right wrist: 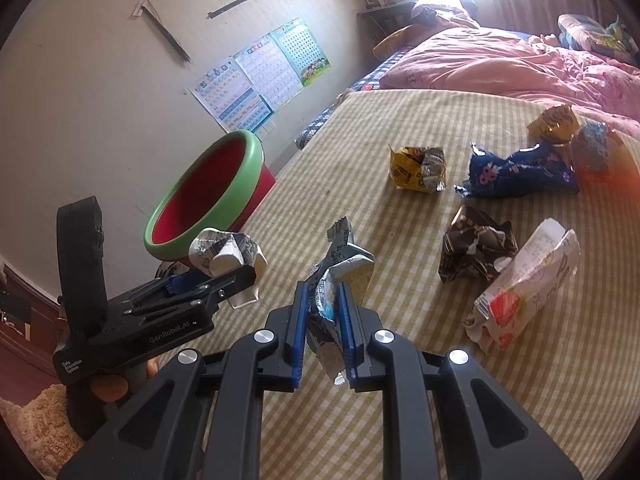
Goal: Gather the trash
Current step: 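Lift the patterned paper and blue-white wrapper off the mat with both grippers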
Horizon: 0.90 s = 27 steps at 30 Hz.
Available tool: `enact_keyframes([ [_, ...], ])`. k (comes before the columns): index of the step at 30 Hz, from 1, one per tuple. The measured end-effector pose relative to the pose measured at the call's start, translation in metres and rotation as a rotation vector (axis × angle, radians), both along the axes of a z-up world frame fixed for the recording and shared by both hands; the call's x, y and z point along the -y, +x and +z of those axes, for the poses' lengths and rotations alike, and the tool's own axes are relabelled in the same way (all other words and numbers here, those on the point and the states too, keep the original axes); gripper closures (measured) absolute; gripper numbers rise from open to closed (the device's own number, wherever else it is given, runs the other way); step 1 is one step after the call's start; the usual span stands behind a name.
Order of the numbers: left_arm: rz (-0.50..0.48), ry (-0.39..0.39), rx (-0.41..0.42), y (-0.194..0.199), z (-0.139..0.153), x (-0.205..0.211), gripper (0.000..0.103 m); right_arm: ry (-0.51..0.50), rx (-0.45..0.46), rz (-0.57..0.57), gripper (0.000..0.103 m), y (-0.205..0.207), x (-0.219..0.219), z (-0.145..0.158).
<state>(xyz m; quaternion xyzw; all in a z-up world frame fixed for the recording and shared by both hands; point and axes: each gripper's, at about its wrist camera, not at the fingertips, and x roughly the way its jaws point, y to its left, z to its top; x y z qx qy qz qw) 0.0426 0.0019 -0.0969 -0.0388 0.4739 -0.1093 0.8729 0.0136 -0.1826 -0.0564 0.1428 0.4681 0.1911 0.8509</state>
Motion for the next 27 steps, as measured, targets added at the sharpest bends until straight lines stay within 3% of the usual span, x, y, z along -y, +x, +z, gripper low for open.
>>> enact_keyframes([
  [27,-0.003,-0.025,0.016,0.005,0.007,-0.025,0.044,-0.021,0.003,-0.011,0.087,0.011,-0.027,0.001],
])
